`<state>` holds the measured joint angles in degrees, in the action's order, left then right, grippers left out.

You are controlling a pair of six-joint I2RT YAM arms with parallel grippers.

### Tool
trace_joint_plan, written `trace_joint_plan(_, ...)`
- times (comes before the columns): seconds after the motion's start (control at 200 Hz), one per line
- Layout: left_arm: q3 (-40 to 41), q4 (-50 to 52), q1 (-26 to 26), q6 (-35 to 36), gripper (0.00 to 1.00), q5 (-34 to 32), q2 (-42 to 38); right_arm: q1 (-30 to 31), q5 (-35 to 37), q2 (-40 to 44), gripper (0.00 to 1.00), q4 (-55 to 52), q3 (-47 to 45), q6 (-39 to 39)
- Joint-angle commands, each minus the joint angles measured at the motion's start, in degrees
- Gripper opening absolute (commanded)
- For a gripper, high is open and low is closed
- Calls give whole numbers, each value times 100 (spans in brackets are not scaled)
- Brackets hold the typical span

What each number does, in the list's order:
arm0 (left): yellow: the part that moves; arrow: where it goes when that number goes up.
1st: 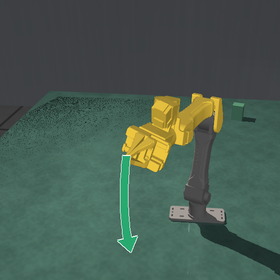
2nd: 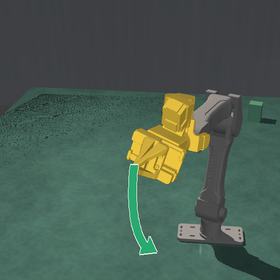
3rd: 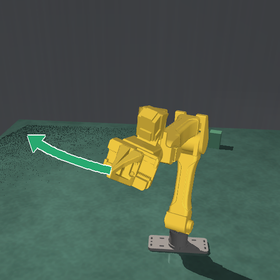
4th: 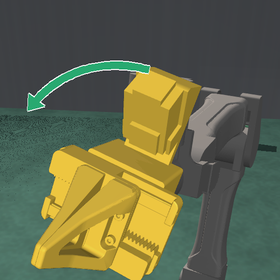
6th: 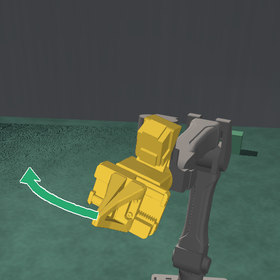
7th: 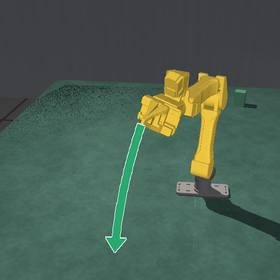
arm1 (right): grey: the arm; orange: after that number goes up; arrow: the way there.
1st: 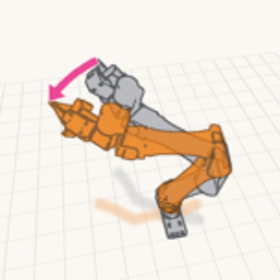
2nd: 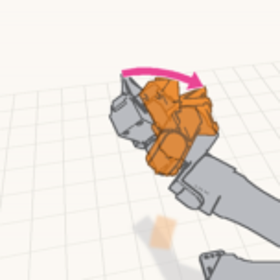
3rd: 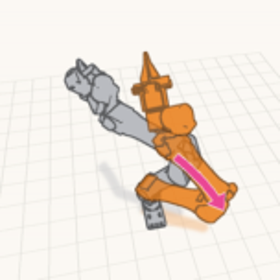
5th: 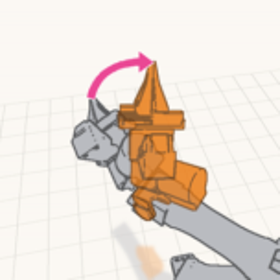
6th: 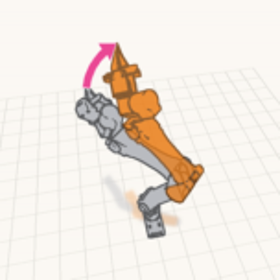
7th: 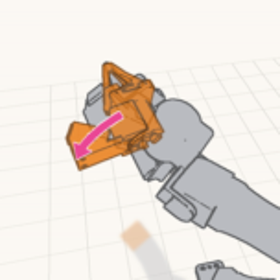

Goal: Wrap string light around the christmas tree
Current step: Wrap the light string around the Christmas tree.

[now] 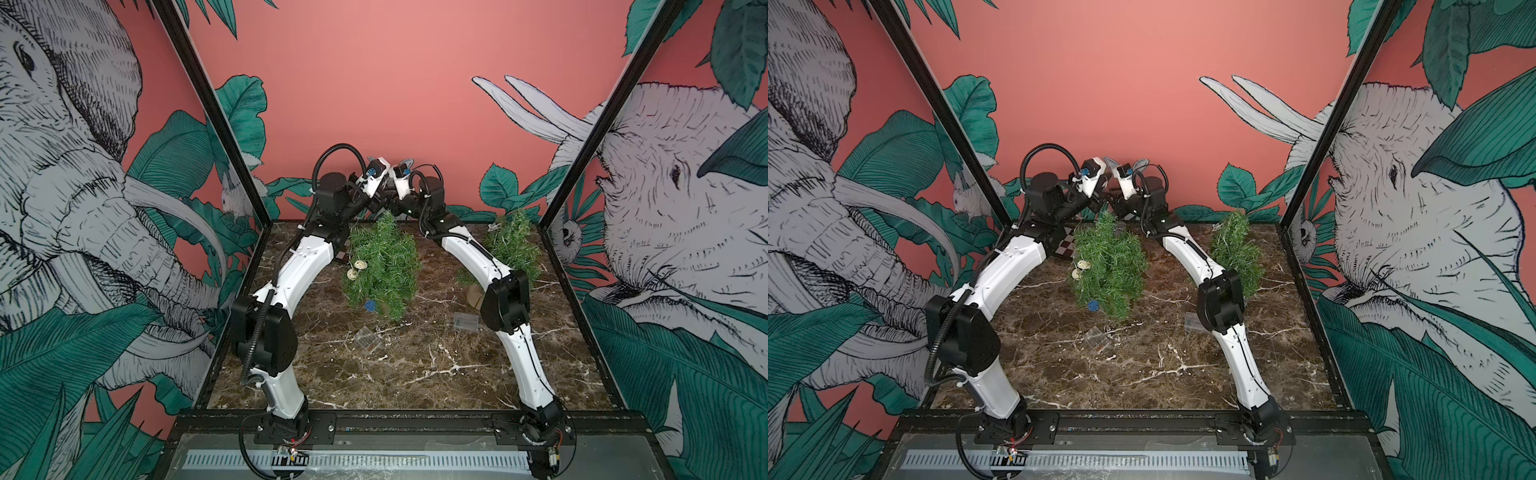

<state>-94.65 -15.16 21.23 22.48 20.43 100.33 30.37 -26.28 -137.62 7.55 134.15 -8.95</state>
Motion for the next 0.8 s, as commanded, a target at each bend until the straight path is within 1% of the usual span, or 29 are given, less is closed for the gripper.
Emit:
trace_joint_plan(0.0, 129, -120, 12, -53, 2, 95, -416, 16, 655, 482, 13, 888, -503, -82)
trace_joint_plan(0.06, 178, -82, 11, -17, 3, 56, -472, 0, 886, 674, 6, 810, -680, 113)
trace_joint_plan(0.16, 269, -7, 6, 65, 3, -2, -550, -23, 1301, 1176, 0, 775, -1286, 517)
trace_joint_plan(0.295, 409, 57, 1, 121, 4, -29, -626, -65, 1875, 1950, 0, 738, -2206, 992)
trace_joint_plan(0.39, 464, 70, -6, 108, 5, -86, -649, -73, 1941, 2382, 0, 522, -2596, 1286)
trace_joint_plan(0.44, 485, 90, -1, 90, 7, -128, -655, -63, 2004, 2584, 0, 353, -2739, 1403)
trace_joint_plan(0.52, 508, 163, -5, 103, 15, -208, -685, -58, 2101, 2927, 0, 92, -3005, 1527)
trace_joint_plan(0.665, 560, 336, -11, 158, 31, -446, -732, -66, 2198, 3527, 0, -69, -3596, 1583)
trace_joint_plan(0.74, 572, 465, -5, 187, 42, -539, -768, -64, 2179, 3818, 0, -213, -3793, 1574)
trace_joint_plan(0.795, 575, 580, -16, 187, 48, -644, -805, -58, 2183, 3998, 0, -358, -3864, 1573)
